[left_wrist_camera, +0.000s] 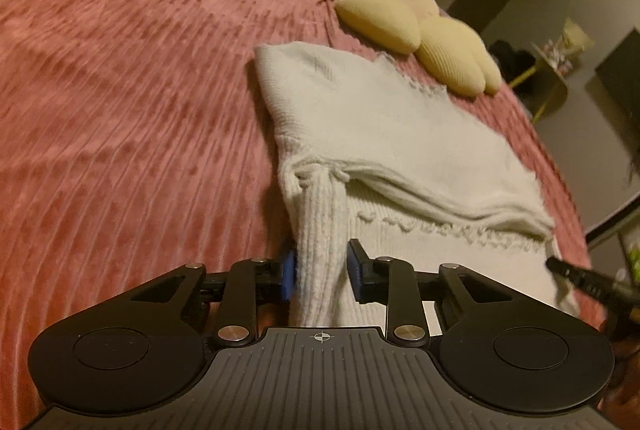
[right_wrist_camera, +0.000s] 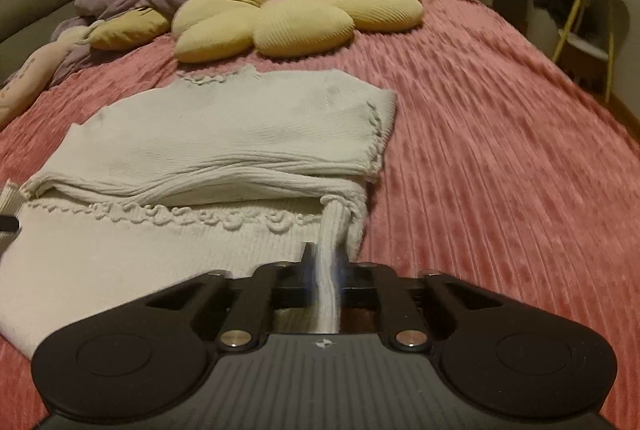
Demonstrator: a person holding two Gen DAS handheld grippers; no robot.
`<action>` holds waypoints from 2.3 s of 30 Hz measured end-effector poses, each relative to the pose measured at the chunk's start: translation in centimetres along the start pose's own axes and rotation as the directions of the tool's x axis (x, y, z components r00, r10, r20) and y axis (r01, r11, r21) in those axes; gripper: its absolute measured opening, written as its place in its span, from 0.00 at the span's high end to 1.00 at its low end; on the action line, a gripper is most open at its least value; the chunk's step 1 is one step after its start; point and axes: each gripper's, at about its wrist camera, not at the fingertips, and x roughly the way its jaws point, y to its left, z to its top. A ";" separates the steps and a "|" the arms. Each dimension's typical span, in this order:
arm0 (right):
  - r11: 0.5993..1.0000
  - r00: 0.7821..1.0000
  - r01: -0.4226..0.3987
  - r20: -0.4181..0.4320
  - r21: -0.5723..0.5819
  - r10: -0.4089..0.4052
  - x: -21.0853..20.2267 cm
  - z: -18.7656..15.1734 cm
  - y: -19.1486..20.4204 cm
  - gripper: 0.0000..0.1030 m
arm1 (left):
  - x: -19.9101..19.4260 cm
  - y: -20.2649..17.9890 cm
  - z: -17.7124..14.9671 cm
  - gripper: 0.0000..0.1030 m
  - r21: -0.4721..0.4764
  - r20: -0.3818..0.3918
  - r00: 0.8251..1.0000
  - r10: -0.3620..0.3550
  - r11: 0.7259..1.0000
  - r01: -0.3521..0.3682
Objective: Fold small clothes
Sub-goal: 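Lift the hem with both grippers and fold it up over the collar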
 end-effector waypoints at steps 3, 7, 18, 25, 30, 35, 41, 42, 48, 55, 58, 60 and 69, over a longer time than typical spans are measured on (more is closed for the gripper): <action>1.000 0.999 -0.006 0.039 -0.027 0.007 -1.0 0.2 0.6 0.94 | -0.4 0.5 0.1 0.76 -0.032 0.005 1.000 -0.024 0.999 0.025; 0.999 0.997 -0.016 0.072 -0.027 0.018 -2.0 0.5 0.9 0.94 | 0.0 1.0 0.1 0.82 -0.065 0.002 1.000 -0.011 0.998 0.012; 1.000 0.998 0.011 0.057 -0.011 -0.010 -1.8 0.2 0.7 0.94 | 0.4 1.4 0.0 0.86 -0.169 0.023 0.996 -0.083 0.982 0.085; 0.999 0.992 -0.013 0.122 -0.049 0.018 -4.4 1.3 1.7 0.94 | -2.4 0.1 0.6 0.87 -0.127 0.069 0.993 -0.099 0.986 0.107; 0.995 0.985 -0.037 0.166 -0.089 0.051 -6.1 2.3 2.6 0.94 | -2.8 -0.9 1.0 0.87 -0.046 0.059 0.998 -0.015 0.999 0.018; 0.996 0.987 -0.034 0.156 -0.077 0.046 -5.9 2.3 2.8 0.94 | -1.7 0.3 0.4 0.86 -0.089 0.039 0.999 0.025 0.996 -0.022; 0.997 0.990 -0.028 0.138 -0.068 0.037 -5.7 1.7 2.4 0.94 | -2.3 1.2 0.5 0.83 -0.125 0.084 0.996 0.027 0.992 -0.016; 0.998 0.990 -0.028 0.135 -0.063 0.037 -5.7 1.6 2.3 0.94 | -2.4 1.1 0.5 0.83 -0.121 0.086 0.996 0.021 0.993 -0.010; 0.998 0.992 -0.033 0.118 -0.049 0.039 -5.3 1.2 2.4 0.94 | -2.4 -0.3 0.2 0.87 -0.048 0.104 0.994 0.026 0.999 -0.021; 0.998 0.989 -0.044 0.139 -0.050 0.050 -6.3 1.3 2.4 0.94 | -3.9 -1.7 1.0 0.90 -0.019 0.132 0.990 -0.053 0.998 0.056; 0.997 0.983 -0.058 0.169 -0.046 0.065 -7.2 2.2 2.4 0.94 | -4.9 -2.5 2.4 0.90 -0.010 0.165 0.982 -0.094 0.995 0.096; 0.997 0.979 -0.054 0.196 -0.052 0.063 -7.6 3.1 2.4 0.94 | -5.3 -3.0 3.9 0.90 0.009 0.197 0.975 -0.102 0.995 0.102; 0.999 0.975 0.038 0.221 0.017 -0.041 -1.6 9.1 1.2 0.94 | 0.8 -3.1 10.4 0.90 0.025 0.218 0.976 0.006 1.000 -0.012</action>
